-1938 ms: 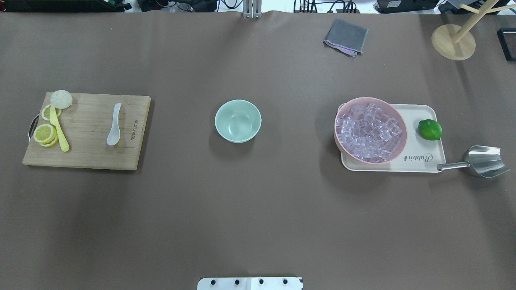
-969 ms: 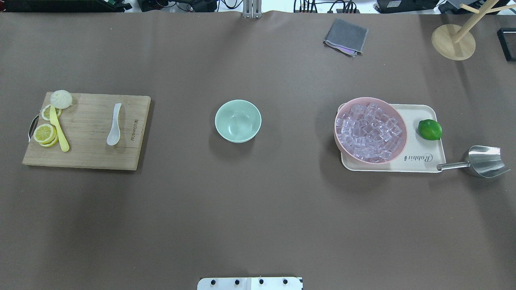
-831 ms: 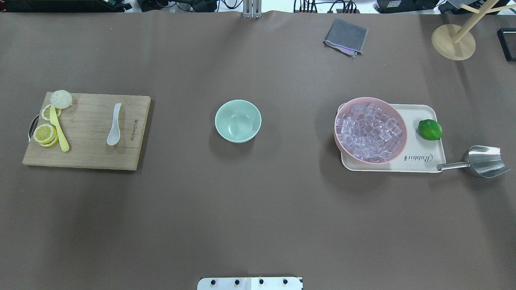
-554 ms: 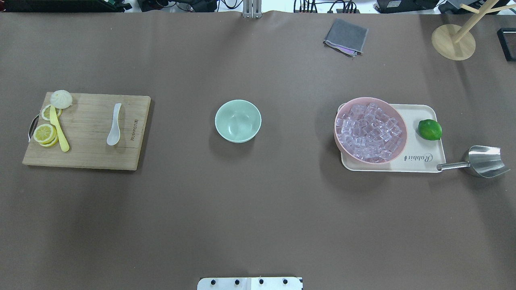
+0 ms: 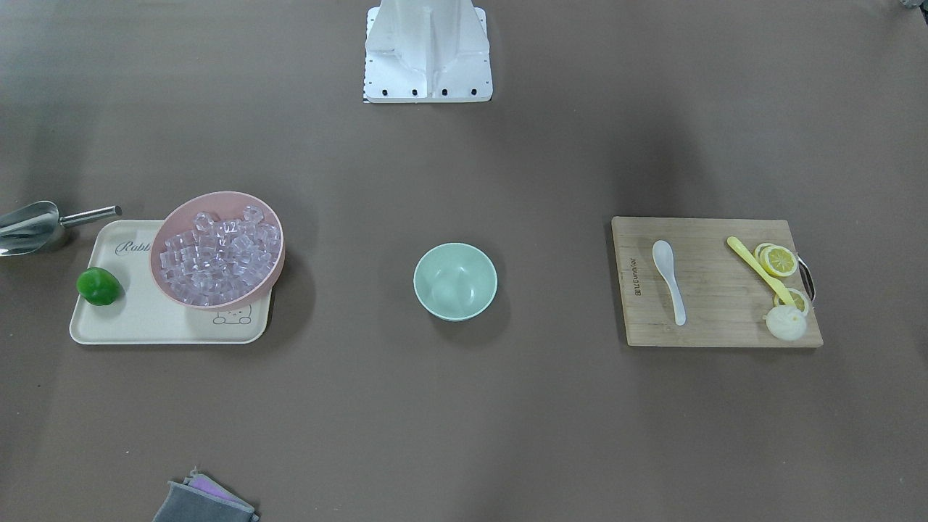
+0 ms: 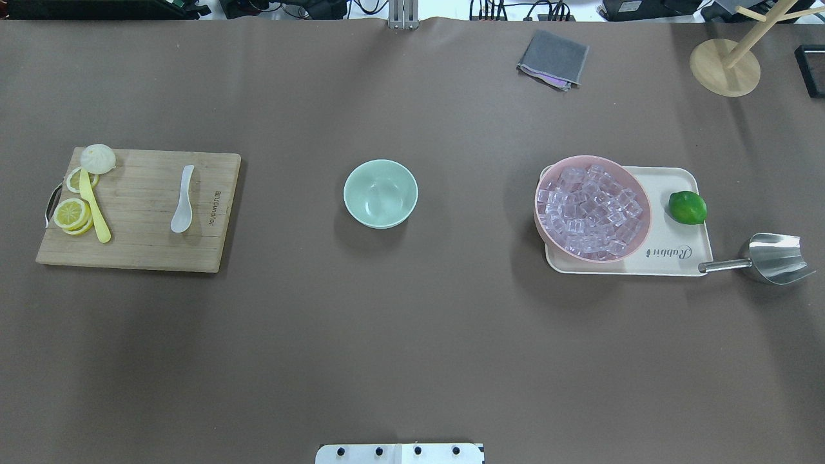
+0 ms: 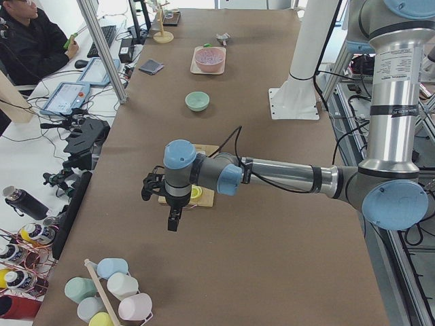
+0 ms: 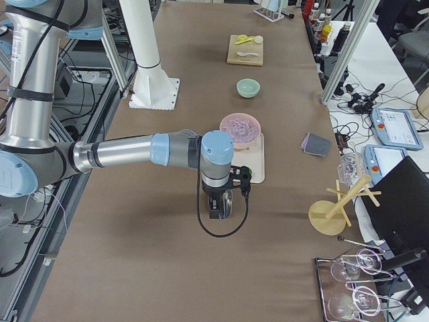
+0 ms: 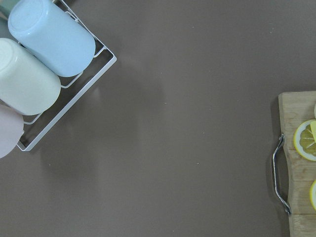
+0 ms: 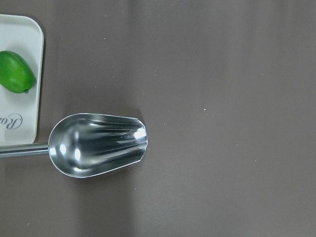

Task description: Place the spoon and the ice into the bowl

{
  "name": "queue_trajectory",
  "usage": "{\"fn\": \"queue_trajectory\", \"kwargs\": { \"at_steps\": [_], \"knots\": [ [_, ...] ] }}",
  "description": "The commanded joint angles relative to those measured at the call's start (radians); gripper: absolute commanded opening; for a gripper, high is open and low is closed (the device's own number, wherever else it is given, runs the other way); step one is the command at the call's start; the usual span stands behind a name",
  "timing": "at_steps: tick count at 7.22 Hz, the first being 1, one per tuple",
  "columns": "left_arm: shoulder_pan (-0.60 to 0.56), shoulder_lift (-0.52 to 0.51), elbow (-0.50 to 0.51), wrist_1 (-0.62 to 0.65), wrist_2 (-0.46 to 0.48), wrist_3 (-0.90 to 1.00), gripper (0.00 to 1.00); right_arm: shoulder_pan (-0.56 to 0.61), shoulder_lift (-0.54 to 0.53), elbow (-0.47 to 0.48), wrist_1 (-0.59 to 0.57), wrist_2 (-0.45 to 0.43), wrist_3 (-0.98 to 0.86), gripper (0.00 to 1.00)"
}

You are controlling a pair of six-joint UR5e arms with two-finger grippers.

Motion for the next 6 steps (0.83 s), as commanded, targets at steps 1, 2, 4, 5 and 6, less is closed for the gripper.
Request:
{"fn": "queue_trajectory", "kwargs": {
  "at_steps": [1, 2, 4, 5, 6],
  "knots": [
    [0.0, -0.003, -0.003, 0.0, 0.0, 0.001, 0.98, 0.0, 0.003, 0.0, 0.001, 0.002, 0.0, 1.0],
    [0.0, -0.011, -0.001, 0.0, 0.0, -0.001, 0.98, 0.0, 0.003, 0.0, 0.001, 0.002, 0.0, 1.0],
    [0.0, -0.031, 0.003, 0.002, 0.0, -0.002, 0.98, 0.0, 0.003, 0.0, 0.001, 0.001, -0.002, 1.0],
    [0.002, -0.045, 0.005, 0.003, 0.0, -0.004, 0.98, 0.0, 0.004, 0.002, 0.002, 0.001, -0.002, 1.0],
    [0.002, -0.045, -0.003, 0.002, -0.011, -0.002, 0.98, 0.0, 0.004, 0.002, 0.002, 0.001, -0.002, 1.0]
  ]
}}
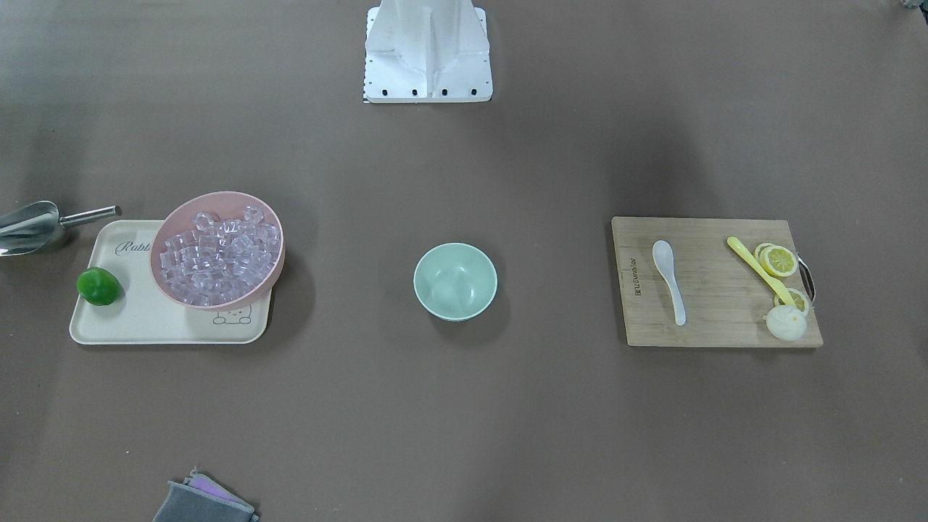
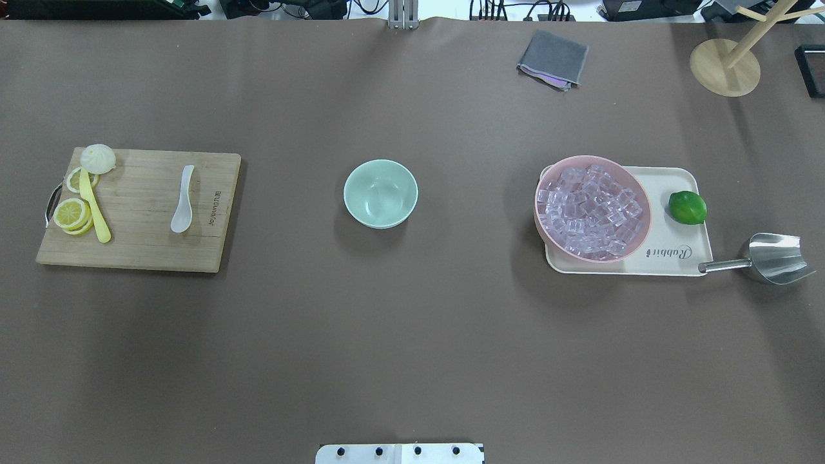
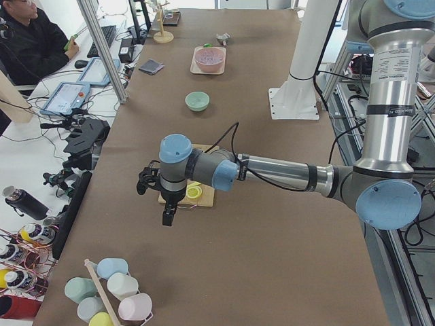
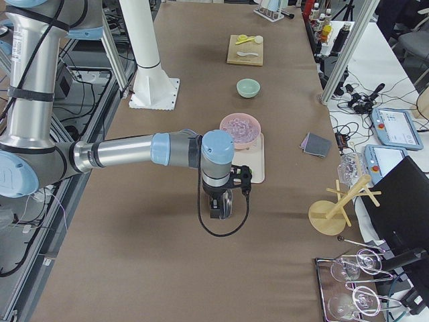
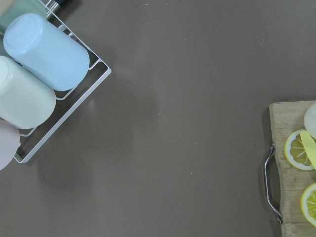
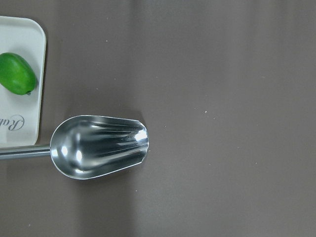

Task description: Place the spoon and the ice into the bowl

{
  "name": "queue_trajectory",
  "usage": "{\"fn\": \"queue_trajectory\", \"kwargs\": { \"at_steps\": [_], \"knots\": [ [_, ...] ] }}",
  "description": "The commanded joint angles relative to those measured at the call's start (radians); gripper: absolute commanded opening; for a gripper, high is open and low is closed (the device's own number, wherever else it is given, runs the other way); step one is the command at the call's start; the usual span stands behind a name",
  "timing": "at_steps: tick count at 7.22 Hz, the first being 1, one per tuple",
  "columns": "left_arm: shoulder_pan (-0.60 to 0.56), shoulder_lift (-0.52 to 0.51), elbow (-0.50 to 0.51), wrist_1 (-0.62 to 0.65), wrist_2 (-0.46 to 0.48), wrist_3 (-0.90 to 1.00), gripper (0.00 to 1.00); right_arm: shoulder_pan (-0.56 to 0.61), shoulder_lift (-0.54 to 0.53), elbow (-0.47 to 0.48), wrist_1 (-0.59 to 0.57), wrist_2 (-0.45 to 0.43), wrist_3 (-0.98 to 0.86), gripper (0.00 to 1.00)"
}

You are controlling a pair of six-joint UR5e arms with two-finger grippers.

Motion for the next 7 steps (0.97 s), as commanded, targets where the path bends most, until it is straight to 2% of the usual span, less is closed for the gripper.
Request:
{"fn": "queue_trajectory", "kwargs": {
  "at_steps": [1, 2, 4, 5, 6, 7],
  "knots": [
    [0.001, -0.014, -0.006, -0.003, -0.116, -0.001, 0.98, 0.0, 0.004, 0.002, 0.001, 0.0, 0.0, 1.0],
    [0.005, -0.061, -0.012, -0.017, -0.176, -0.007, 0.98, 0.0, 0.046, 0.011, 0.001, 0.004, -0.002, 1.0],
    [0.111, -0.129, -0.038, -0.159, -0.18, -0.157, 0.98, -0.011, 0.112, 0.01, -0.004, 0.01, 0.003, 1.0],
    [0.187, -0.176, -0.034, -0.196, -0.171, -0.297, 0.98, -0.052, 0.125, -0.007, 0.01, 0.045, 0.03, 1.0],
    [0.297, -0.206, -0.032, -0.235, -0.067, -0.475, 0.98, -0.054, 0.154, -0.022, 0.098, 0.067, 0.058, 1.0],
    [0.407, -0.218, -0.032, -0.276, 0.084, -0.636, 0.98, -0.058, 0.146, -0.028, 0.173, 0.099, 0.107, 1.0]
  ]
}}
